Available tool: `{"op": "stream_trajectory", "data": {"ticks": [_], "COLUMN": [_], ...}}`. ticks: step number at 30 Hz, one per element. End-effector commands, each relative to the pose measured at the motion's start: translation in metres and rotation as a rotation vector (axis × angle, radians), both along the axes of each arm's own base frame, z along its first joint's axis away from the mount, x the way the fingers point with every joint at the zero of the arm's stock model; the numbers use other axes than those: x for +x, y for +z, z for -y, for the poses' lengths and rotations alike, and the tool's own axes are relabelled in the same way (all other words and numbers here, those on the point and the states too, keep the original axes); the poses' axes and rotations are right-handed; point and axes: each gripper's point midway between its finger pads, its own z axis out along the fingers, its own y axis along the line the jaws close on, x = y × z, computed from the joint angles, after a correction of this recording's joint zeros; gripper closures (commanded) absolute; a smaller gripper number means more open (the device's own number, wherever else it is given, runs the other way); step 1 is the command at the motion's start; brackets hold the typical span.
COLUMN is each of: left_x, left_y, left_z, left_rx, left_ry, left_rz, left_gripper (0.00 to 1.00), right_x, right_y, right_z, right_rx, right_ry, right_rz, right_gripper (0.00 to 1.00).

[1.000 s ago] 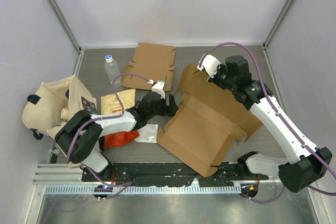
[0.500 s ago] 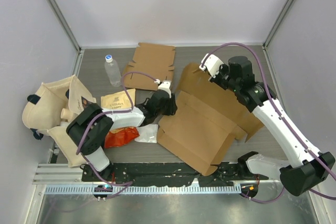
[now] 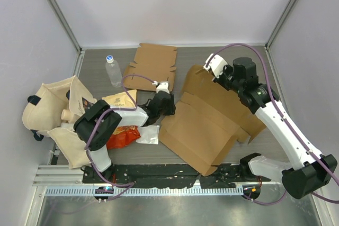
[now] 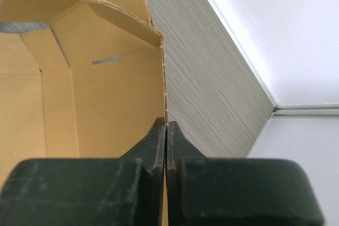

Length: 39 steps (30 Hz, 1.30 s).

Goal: Fold the paper box

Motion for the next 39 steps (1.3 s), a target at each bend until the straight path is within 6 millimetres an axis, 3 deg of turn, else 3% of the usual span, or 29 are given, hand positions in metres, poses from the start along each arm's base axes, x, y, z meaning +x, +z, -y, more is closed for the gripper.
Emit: {"op": "stream_trajectory", "data": {"ticks": [1,5,13,17,22,23,25,27,28,29,30,34,37,39], "left_x": [0.005,0.015,0.023,0.015,0.000,-0.001,-0.008,-0.013,-0.022,-0.026,-0.031,-0.044,-0.039,-0.035], "left_y": [-0.024,-0.016,-0.006,0.009,0.029,0.046,0.053,0.082,0.085,0.101,0.129,0.190,0.218,0.220], "left_z": [-0.018,-0.008,0.007,0.009,-0.002,-0.003,-0.011,-0.015,-0.017,-0.014,-0.013,0.004,0.012,0.018], "left_rx": [0.063,0.003,-0.066,-0.141,-0.153,-0.179,-0.188,-0.241,-0.255,-0.290,-0.338,-0.310,-0.287,-0.246], "left_ry": [0.061,0.040,0.005,-0.024,-0.059,-0.059,-0.051,-0.055,-0.081,-0.109,-0.140,-0.270,-0.312,-0.359], "left_rz": [-0.038,0.013,0.060,0.116,0.156,0.186,0.196,0.255,0.262,0.304,0.367,0.510,0.575,0.609], "left_gripper": [0.55,0.55,0.59,0.54,0.45,0.45,0.46,0.47,0.47,0.45,0.39,0.23,0.23,0.25], "right_x": [0.000,-0.019,-0.055,-0.058,-0.051,-0.049,-0.044,-0.040,-0.038,-0.036,-0.035,-0.033,-0.032,-0.032], "right_y": [0.029,0.007,-0.008,-0.030,-0.031,-0.028,-0.018,-0.017,-0.013,-0.013,-0.017,-0.012,-0.012,-0.011], "right_z": [-0.012,-0.020,-0.050,-0.052,-0.038,-0.037,-0.033,-0.034,-0.035,-0.037,-0.040,-0.048,-0.054,-0.059], "right_rx": [0.117,0.154,0.193,0.119,0.058,0.044,0.038,0.000,-0.007,-0.028,-0.040,-0.046,-0.037,-0.024], "right_ry": [0.038,0.098,0.184,0.137,0.057,0.058,0.038,0.052,0.057,0.075,0.090,0.129,0.157,0.174], "right_rz": [0.098,0.050,0.064,0.028,0.084,0.103,0.149,0.164,0.171,0.177,0.162,0.168,0.159,0.156], "right_gripper": [0.99,0.99,0.99,0.99,0.99,0.99,0.99,0.99,0.99,0.99,0.99,0.99,0.99,0.99]}}
